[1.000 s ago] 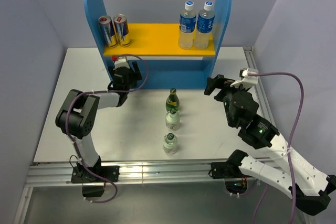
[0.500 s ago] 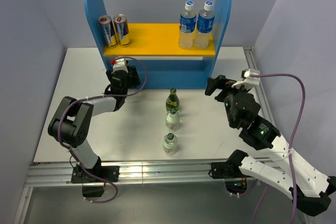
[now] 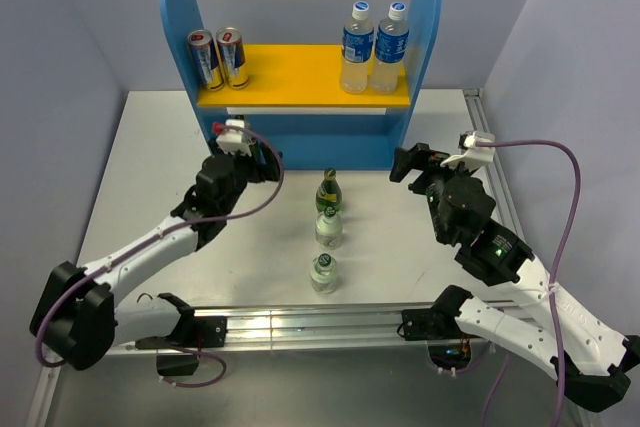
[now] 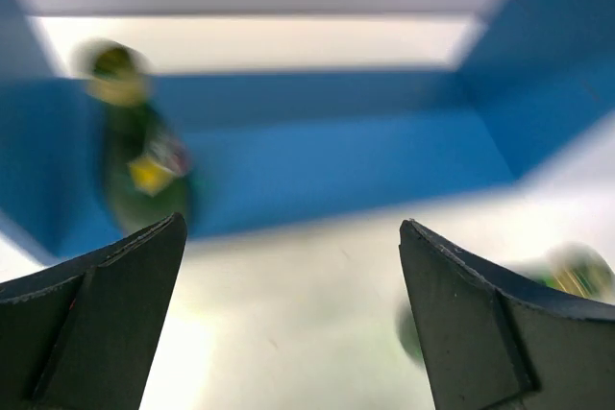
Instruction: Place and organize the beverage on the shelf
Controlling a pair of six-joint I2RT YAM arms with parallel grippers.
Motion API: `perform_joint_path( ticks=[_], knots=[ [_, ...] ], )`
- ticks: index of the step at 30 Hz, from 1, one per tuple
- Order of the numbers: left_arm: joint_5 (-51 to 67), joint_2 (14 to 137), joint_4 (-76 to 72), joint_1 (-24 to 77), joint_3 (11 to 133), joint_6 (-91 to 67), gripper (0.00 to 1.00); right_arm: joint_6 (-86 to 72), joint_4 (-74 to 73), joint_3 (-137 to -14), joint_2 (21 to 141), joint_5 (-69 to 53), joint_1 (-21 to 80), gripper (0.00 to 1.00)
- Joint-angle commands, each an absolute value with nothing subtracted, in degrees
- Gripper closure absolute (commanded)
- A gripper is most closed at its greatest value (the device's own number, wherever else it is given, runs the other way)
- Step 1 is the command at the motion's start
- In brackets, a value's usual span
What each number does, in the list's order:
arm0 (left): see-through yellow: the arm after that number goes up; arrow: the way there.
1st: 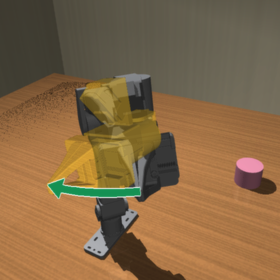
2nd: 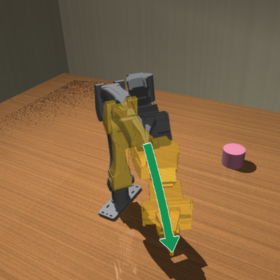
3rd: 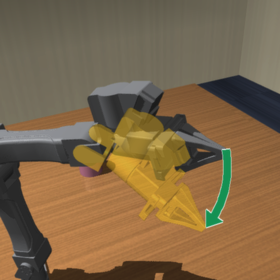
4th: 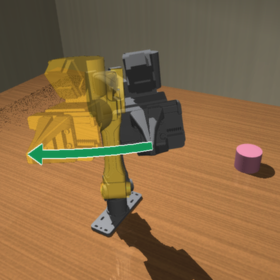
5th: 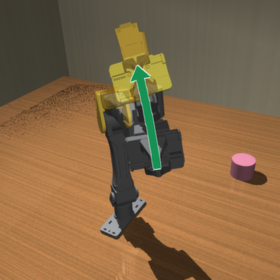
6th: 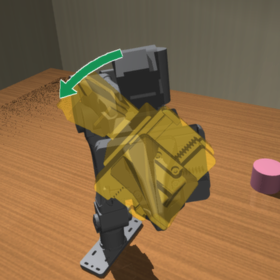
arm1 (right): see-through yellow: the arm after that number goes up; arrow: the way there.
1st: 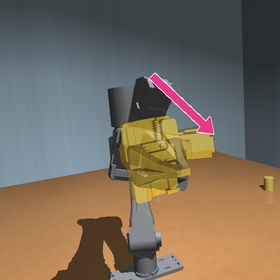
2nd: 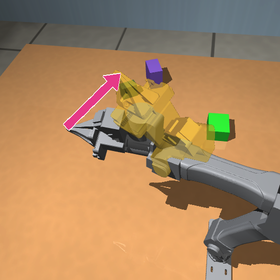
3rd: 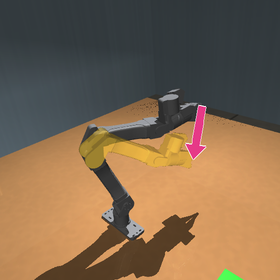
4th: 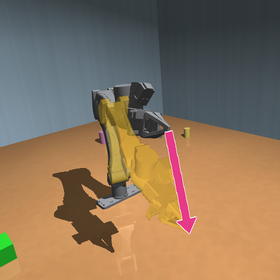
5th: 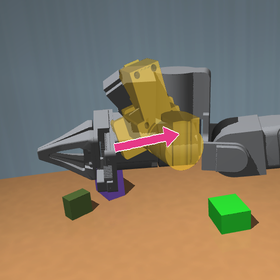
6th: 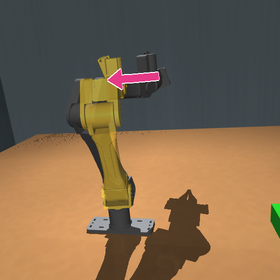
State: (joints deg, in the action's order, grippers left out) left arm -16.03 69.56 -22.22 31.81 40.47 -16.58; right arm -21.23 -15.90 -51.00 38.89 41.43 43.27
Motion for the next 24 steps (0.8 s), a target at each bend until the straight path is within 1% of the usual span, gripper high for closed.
perform_joint_path(
  ticks=[1, 2, 5, 8, 11, 24],
  knots=[
    [-6.51, 65.84, -17.49, 35.85, 36.92, -13.62, 0.01, -21.62, -13.98, -50.63, 39.29, 41.75, 43.59, 0.03],
    [-3.89, 64.96, -17.84, 37.69, 35.43, -13.36, 0.01, -21.62, -13.97, -50.71, 39.37, 41.75, 43.51, 0.03],
    [-0.98, 65.03, -19.24, 38.93, 33.84, -12.83, 0.01, -21.62, -13.8, -50.63, 39.37, 41.84, 43.51, 0.03],
    [-0.44, 66.79, -19.34, 39.2, 34.45, -12.31, 0.01, -21.71, -13.97, -50.71, 39.03, 41.92, 43.51, 0.03],
    [3.5, 69.42, -19.25, 39.46, 35.68, -11.87, 0.01, -21.53, -14.24, -50.63, 38.59, 42.27, 43.59, 0.03],
    [3.69, 81.29, -22.41, 44.21, 39.72, -11.69, 0.01, -21.8, -14.06, -50.1, 38.23, 42.36, 43.59, 0.03]
  ],
)
